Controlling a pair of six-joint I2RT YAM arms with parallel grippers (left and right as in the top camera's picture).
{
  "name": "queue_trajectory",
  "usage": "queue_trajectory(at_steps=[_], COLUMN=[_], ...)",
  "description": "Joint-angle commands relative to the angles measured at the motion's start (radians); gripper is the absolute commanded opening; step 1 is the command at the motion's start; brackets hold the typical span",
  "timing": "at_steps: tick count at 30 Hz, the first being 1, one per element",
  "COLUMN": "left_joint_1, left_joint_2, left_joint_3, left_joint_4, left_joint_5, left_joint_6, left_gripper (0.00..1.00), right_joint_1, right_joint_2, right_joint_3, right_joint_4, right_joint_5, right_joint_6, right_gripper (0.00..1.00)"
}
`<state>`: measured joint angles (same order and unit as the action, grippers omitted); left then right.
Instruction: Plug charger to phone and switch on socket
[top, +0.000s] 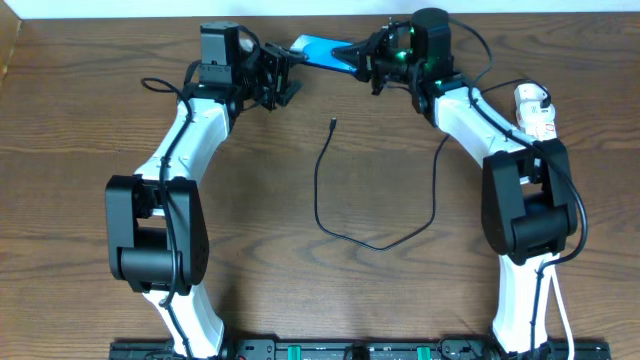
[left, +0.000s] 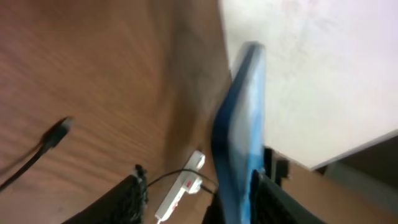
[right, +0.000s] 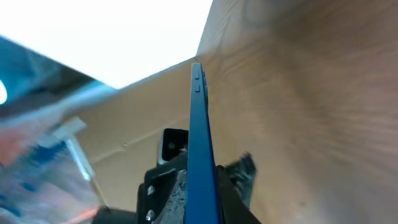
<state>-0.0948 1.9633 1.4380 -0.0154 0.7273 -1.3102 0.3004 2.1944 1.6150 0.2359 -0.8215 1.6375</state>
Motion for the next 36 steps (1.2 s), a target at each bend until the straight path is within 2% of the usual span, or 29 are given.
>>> queue_trajectory(at_steps=[1,6,17,33,36], left_joint_1=[-0.002,-0.002,-0.002,-0.002,-0.002], left_joint_2=[-0.020,-0.020,-0.020,-0.020,-0.020], left_joint_3=[0.000,0.000,0.000,0.000,0.000], left_joint_4=[0.087,0.179,0.178,0.178,0.178], left_joint_5=[-0.002,-0.002,-0.008,-0.039,-0.040], left_joint_6=[0.011,-0.031,-0.034,-0.034,-0.034], left_gripper=[0.46,0.44,0.38,0.19,0.12], right_joint_1=[0.042,0.086,0.100,0.100,0.100], right_joint_2=[-0.005,-0.005,-0.005,-0.005,-0.005], right_joint_3=[0.018,0.018,0.018,0.018,0.018], right_joint_4=[0.016,0.039,0.147,0.165,0.165], right_joint_5=[0.011,0.063,0.086,0.071,0.071], right_joint_6=[0.199,0.218,0.218,0.229,0.229], right_gripper=[0.01,0.02,0.01,0.01,0.01])
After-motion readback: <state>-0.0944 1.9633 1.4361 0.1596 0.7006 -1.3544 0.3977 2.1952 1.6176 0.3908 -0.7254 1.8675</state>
